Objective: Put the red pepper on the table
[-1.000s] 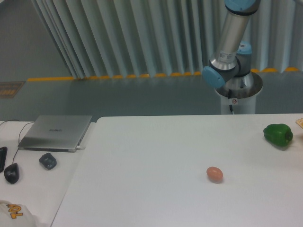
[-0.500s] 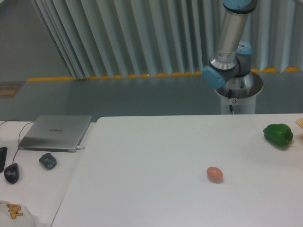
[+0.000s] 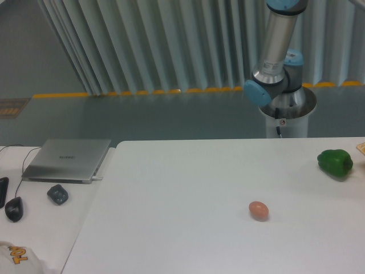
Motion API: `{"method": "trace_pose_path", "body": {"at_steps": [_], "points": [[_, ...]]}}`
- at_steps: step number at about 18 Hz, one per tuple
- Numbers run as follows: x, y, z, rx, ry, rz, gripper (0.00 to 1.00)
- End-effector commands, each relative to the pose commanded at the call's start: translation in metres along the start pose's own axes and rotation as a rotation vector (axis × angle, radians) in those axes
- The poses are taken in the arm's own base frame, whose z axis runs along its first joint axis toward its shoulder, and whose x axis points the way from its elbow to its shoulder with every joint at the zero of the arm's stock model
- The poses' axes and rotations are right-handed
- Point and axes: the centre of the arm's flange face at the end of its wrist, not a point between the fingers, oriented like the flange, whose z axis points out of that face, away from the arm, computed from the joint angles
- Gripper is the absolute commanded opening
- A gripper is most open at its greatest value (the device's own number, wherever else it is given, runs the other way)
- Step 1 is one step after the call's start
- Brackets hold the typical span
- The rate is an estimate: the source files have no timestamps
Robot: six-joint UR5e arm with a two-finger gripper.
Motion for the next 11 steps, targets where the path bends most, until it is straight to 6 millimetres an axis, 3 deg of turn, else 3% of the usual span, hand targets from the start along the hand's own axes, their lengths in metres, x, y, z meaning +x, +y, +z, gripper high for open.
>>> {"method": "trace_pose_path", "body": {"at_steps": [11], "points": [[-0.01,0.009,0.015,0.004,-0.006,-0.014,0.98]]}}
